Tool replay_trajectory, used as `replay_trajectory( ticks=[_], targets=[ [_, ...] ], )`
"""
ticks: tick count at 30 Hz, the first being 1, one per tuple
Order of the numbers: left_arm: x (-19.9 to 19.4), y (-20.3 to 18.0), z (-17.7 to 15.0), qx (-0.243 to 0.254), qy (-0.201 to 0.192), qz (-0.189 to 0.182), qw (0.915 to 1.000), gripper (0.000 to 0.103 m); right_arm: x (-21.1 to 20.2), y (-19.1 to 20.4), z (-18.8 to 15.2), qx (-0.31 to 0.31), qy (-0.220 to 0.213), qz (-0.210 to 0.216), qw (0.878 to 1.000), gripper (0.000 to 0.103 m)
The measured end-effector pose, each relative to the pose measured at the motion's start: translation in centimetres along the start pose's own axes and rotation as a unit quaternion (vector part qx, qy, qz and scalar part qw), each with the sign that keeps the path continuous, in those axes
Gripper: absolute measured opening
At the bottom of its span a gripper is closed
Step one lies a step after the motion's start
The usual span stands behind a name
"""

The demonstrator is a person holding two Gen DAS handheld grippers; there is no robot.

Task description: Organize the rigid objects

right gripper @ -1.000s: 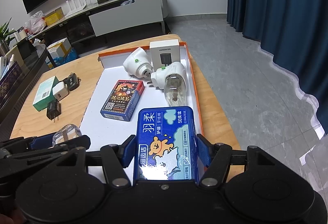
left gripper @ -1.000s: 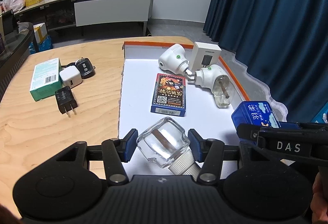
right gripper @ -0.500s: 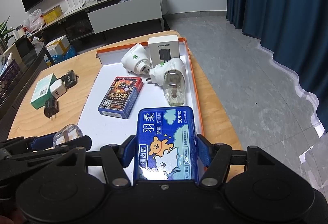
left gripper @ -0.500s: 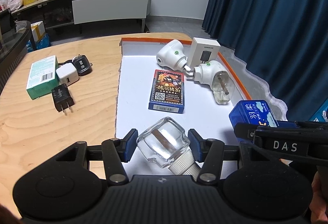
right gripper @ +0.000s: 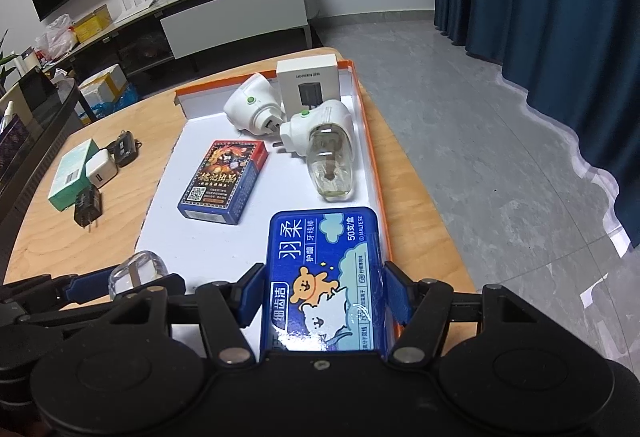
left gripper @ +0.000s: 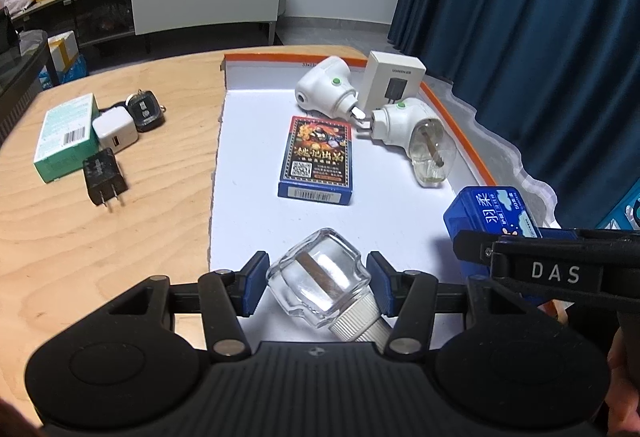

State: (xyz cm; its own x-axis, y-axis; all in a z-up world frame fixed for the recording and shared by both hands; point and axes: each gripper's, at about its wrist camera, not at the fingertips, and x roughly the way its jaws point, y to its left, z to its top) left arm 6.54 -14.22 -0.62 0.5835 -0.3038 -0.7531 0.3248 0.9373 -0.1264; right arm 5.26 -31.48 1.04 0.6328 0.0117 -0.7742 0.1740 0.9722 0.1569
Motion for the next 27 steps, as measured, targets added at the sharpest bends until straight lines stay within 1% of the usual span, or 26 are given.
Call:
replay_trajectory(
  ticks=[4,9,10,12,14,15,18,20,27],
  targets=[
    [0.5,0.1,-0.2,-0.004,0.008,-0.003,1.0,0.054,0.1,0.0,0.0,0.0,0.003,-0.001,1.0,0.075],
    [0.7,0.1,-0.3,-0.01,0.007,-0.012,0.9999,0.055,-0.4,0.0,0.2,0.001,-0.011,-0.001,1.0,0.076],
    [0.7,0.1,-0.2,-0.011,0.003,-0.016,0.9998,0.057,-0.5,0.0,0.2,0.003,-0.014,-0.001,1.0,0.077],
    [0.4,0.1,-0.1,-0.015,-0.003,-0.02,0.9997,0.071,-0.9,0.0,0.4,0.003,-0.026,-0.008,1.0,0.078],
    [0.0,0.1,0.0,-0.013,-0.014,-0.023,0.9995,0.074,-1.4,-0.1,0.5,0.004,-0.04,-0.013,0.999,0.078],
    [-0.3,0.1,0.1,-0.012,-0.02,-0.023,0.9995,0.077,-1.7,-0.2,0.7,0.008,-0.046,-0.012,0.999,0.078],
    [-1.0,0.5,0.5,-0.015,-0.036,-0.014,0.9991,0.082,-2.3,-0.5,1.0,0.021,-0.06,-0.008,0.998,0.078],
    [-1.5,1.1,0.9,-0.022,-0.039,-0.006,0.999,0.083,-2.6,-0.5,1.2,0.021,-0.064,-0.005,0.998,0.078],
    [-2.9,4.5,1.8,-0.051,-0.036,0.054,0.9966,0.091,-2.9,1.7,1.7,-0.004,-0.068,0.019,0.997,0.078]
  ],
)
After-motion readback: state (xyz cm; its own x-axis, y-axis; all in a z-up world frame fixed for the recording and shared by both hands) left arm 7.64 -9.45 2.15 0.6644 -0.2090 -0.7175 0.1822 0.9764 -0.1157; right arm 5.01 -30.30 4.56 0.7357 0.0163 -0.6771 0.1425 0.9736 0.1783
